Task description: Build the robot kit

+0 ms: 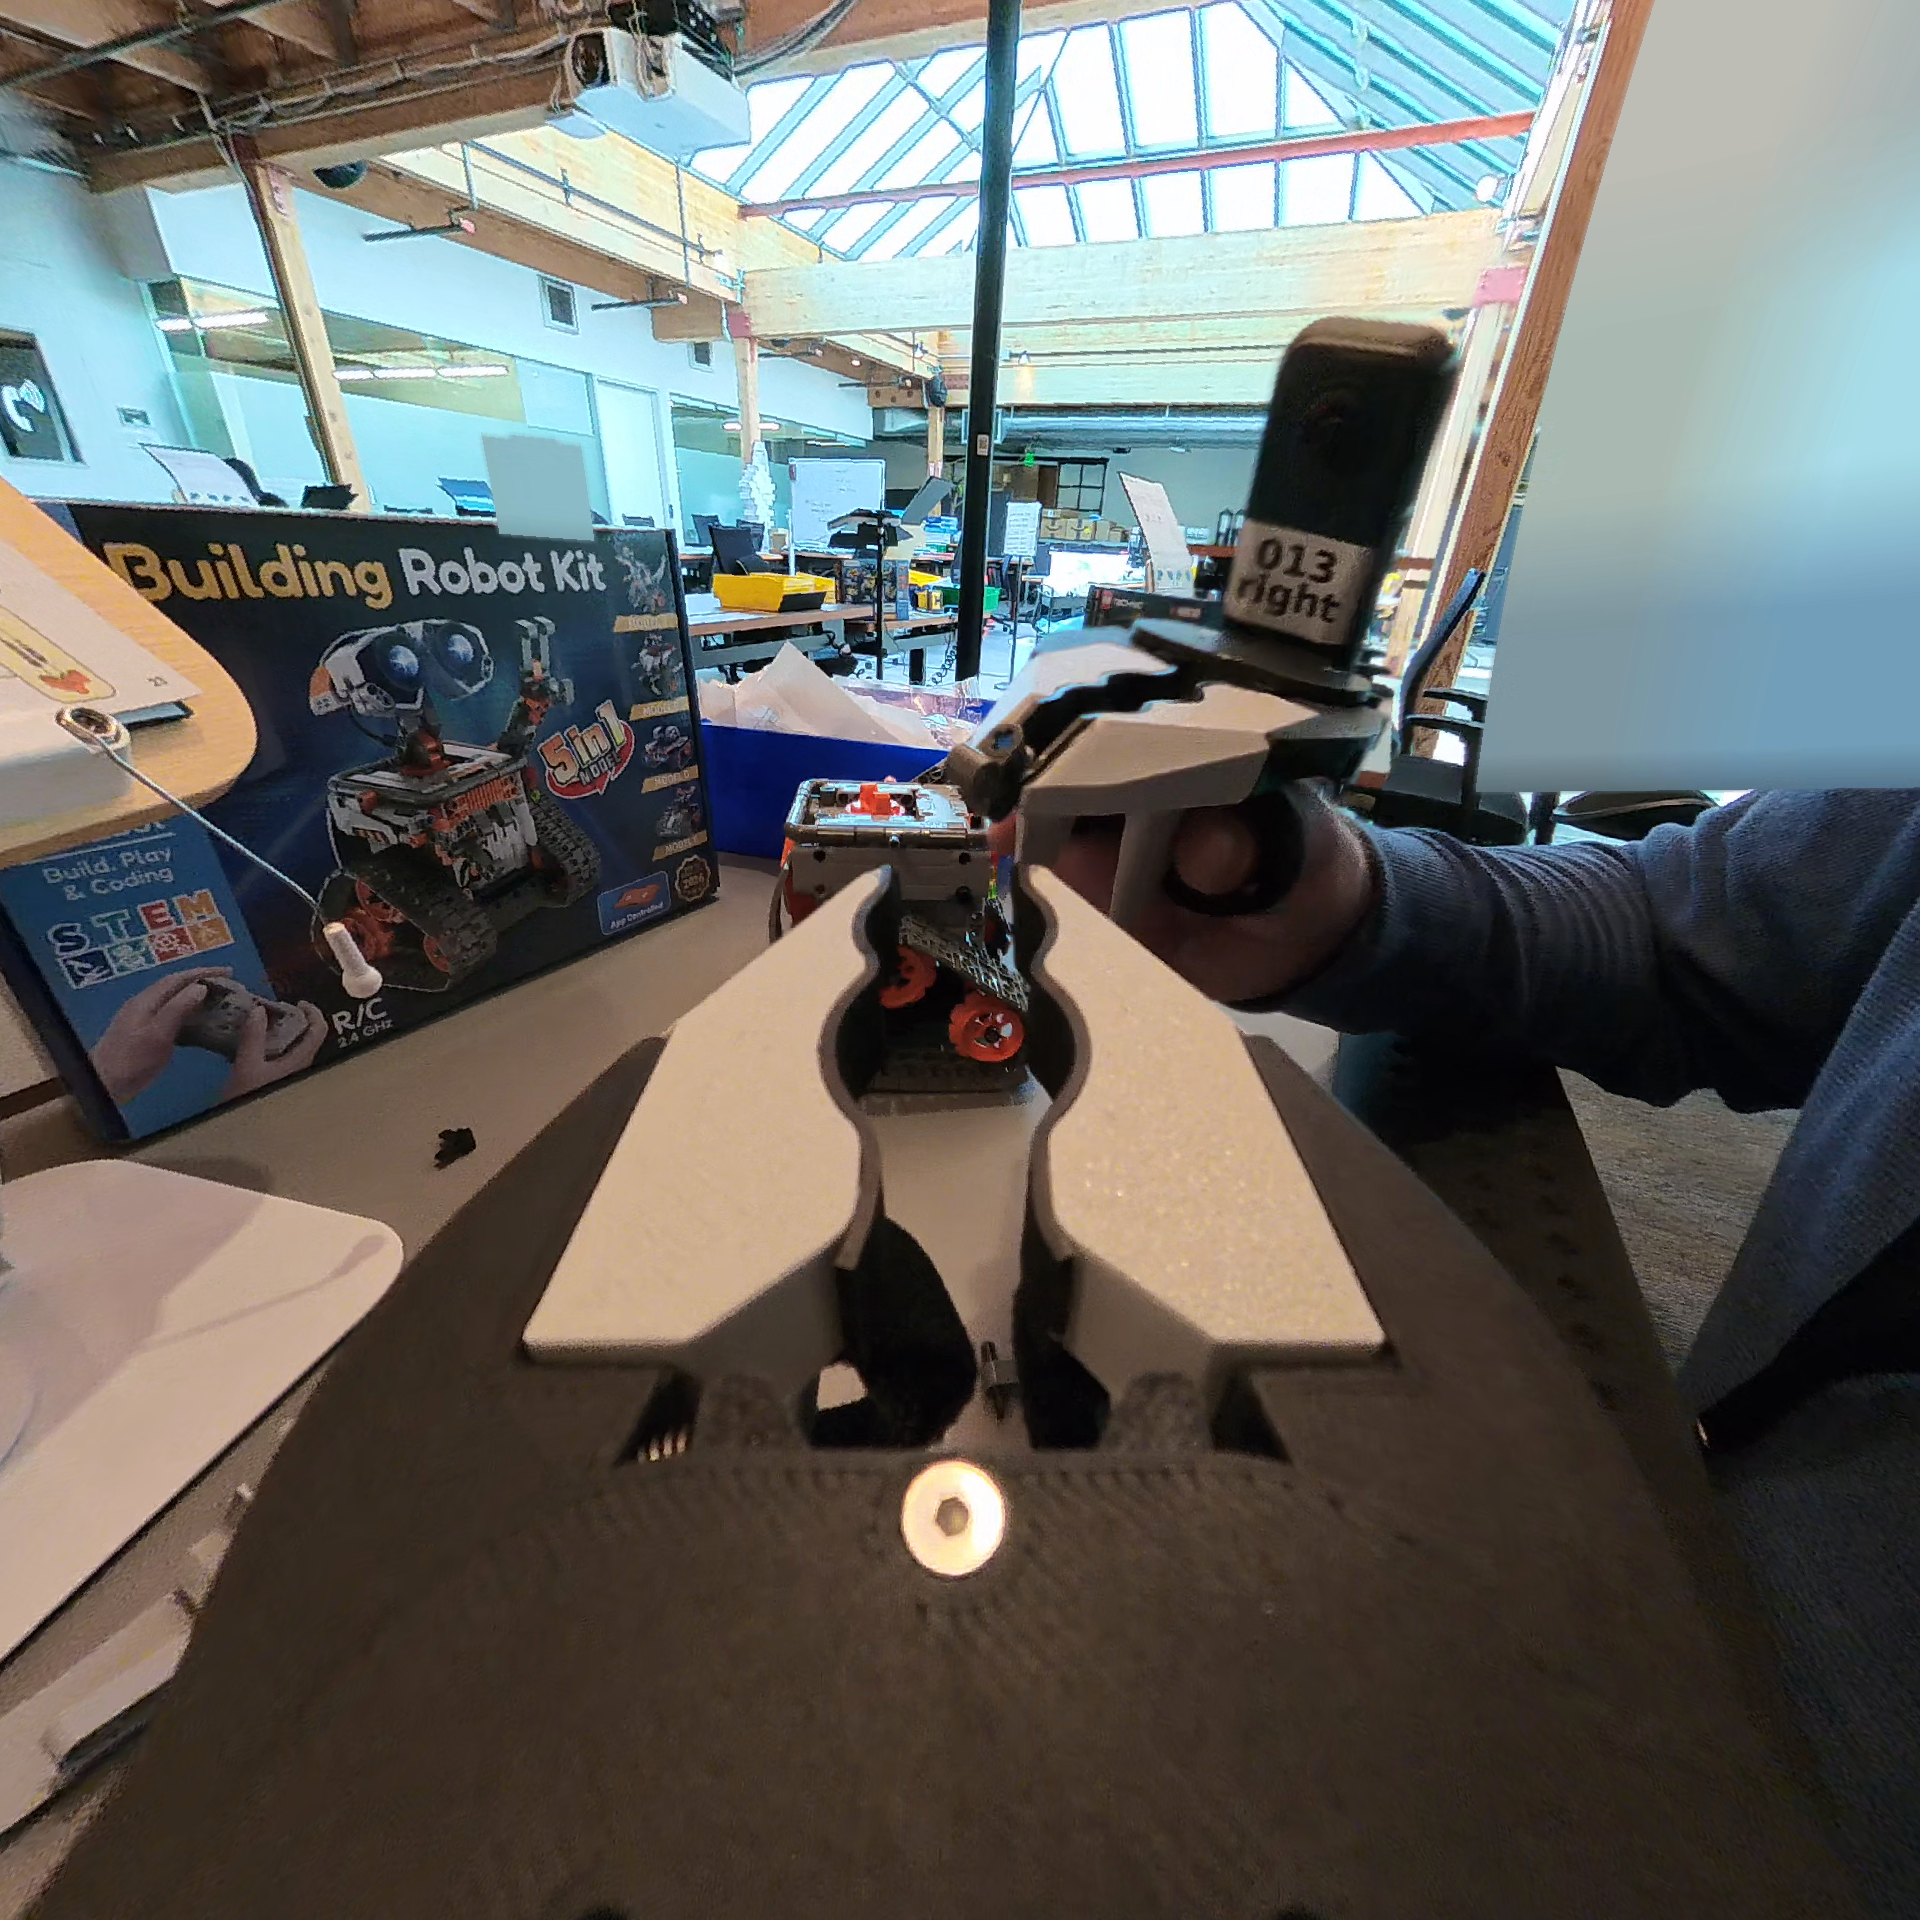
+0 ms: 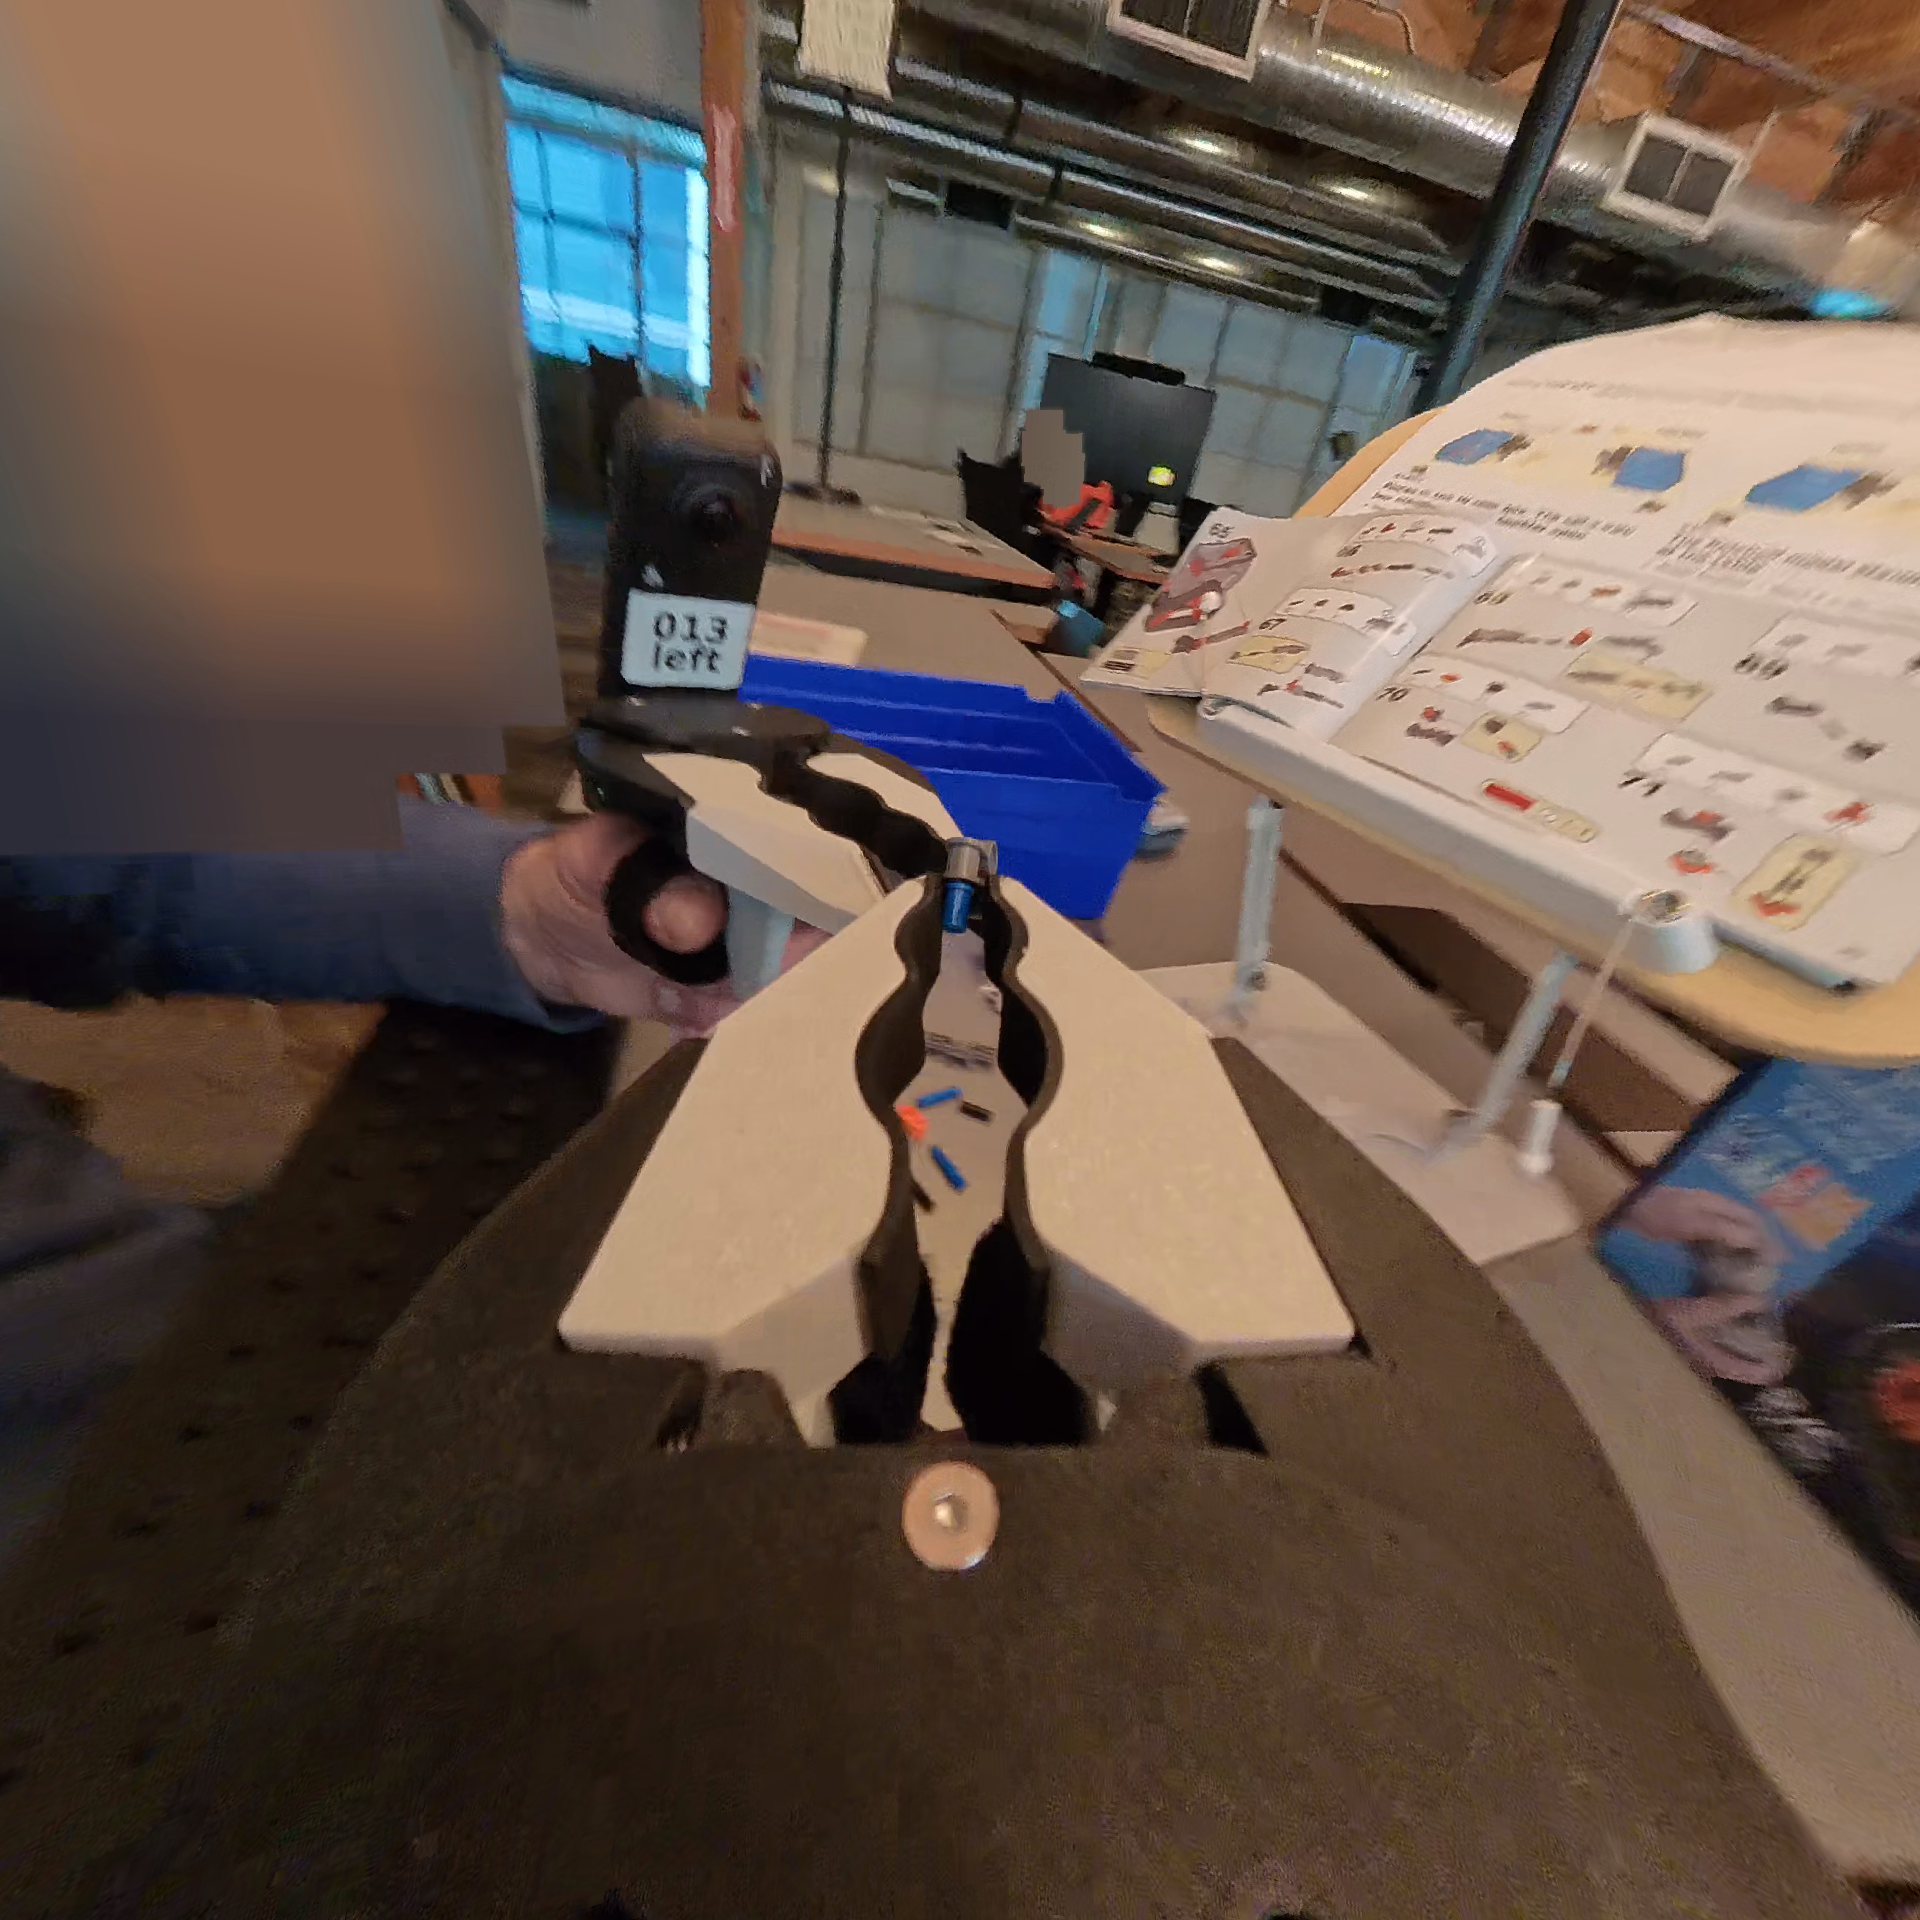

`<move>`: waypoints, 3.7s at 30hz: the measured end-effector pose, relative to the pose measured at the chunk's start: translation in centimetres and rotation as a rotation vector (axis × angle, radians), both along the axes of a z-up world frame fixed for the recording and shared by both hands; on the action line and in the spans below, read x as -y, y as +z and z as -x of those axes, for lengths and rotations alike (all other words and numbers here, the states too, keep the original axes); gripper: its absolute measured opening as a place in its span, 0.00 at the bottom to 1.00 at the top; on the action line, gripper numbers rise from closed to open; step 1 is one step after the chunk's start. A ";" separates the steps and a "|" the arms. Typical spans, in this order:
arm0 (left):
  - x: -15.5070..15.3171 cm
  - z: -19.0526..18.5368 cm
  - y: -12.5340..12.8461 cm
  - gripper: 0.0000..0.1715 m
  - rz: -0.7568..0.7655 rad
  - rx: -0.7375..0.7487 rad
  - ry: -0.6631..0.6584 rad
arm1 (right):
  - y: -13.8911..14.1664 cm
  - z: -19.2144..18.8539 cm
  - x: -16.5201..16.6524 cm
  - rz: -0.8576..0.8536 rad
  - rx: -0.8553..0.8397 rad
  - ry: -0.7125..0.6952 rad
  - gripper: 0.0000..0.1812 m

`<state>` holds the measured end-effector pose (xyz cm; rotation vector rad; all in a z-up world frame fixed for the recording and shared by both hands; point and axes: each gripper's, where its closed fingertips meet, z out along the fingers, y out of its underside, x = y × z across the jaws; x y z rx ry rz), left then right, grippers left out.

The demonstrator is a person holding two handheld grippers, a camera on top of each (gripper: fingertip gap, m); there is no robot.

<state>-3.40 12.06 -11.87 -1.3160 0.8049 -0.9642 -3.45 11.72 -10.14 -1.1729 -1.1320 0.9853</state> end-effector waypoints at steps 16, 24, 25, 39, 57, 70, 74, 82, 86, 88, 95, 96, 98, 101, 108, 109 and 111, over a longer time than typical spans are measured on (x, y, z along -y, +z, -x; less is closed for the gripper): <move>1.3 -1.2 1.2 0.08 -0.011 0.055 -0.090 | -0.4 -0.6 1.2 0.331 -0.109 0.338 0.02; 1.5 -1.3 1.1 0.04 -0.028 0.040 -0.086 | -0.5 -0.7 1.4 0.278 -0.064 0.318 0.03; 1.4 -1.3 1.1 0.04 -0.035 0.036 -0.074 | -0.5 -0.7 1.2 0.262 -0.058 0.299 0.03; 0.6 -0.7 1.3 0.03 -0.093 -0.009 0.038 | -0.2 -0.4 0.3 -0.040 0.005 0.014 0.03; -0.9 -0.3 1.1 0.03 0.005 0.041 0.097 | -0.4 -1.0 -1.7 -0.551 0.295 -0.396 0.14; -1.6 -1.7 0.0 0.03 0.094 0.040 0.156 | -1.7 -0.6 -2.8 -0.747 0.456 -0.565 0.08; -1.5 -2.0 0.0 0.03 0.113 0.060 0.125 | -1.8 -0.8 -2.8 -0.665 0.417 -0.510 0.08; 2.1 -3.1 1.6 0.00 0.027 0.046 -0.032 | -0.7 -1.7 -0.7 -0.456 0.233 -0.283 0.08; 3.5 -4.1 1.5 0.04 -0.018 0.018 -0.088 | -0.8 -2.0 -0.5 -0.388 0.201 -0.229 0.08; 3.4 -3.6 1.5 0.05 -0.030 0.007 -0.091 | -0.4 -2.4 -0.5 -0.311 0.156 -0.188 0.08; 0.9 -0.9 -0.3 0.00 -0.073 -0.199 0.053 | -0.3 -5.4 -1.8 -0.226 0.139 -0.204 0.08; 0.6 -0.4 -0.6 0.00 -0.103 -0.254 0.085 | -0.5 -5.8 -1.9 -0.225 0.152 -0.211 0.08; 0.5 0.3 -2.0 0.00 -0.125 -0.381 0.090 | -0.8 -6.6 -2.2 -0.214 0.153 -0.222 0.08; -0.2 1.5 -4.4 0.01 -0.115 -0.540 0.112 | -1.3 -7.4 -2.6 -0.183 0.163 -0.225 0.08; 0.4 2.4 -11.1 0.07 -0.054 -0.891 0.027 | -3.1 -7.3 -2.7 -0.150 0.232 -0.175 0.08; 0.2 2.4 -11.3 0.07 -0.054 -0.901 0.029 | -3.3 -7.3 -2.6 -0.141 0.233 -0.165 0.08; -0.3 3.0 -12.0 0.07 -0.041 -0.936 0.038 | -3.5 -7.3 -2.6 -0.125 0.235 -0.154 0.08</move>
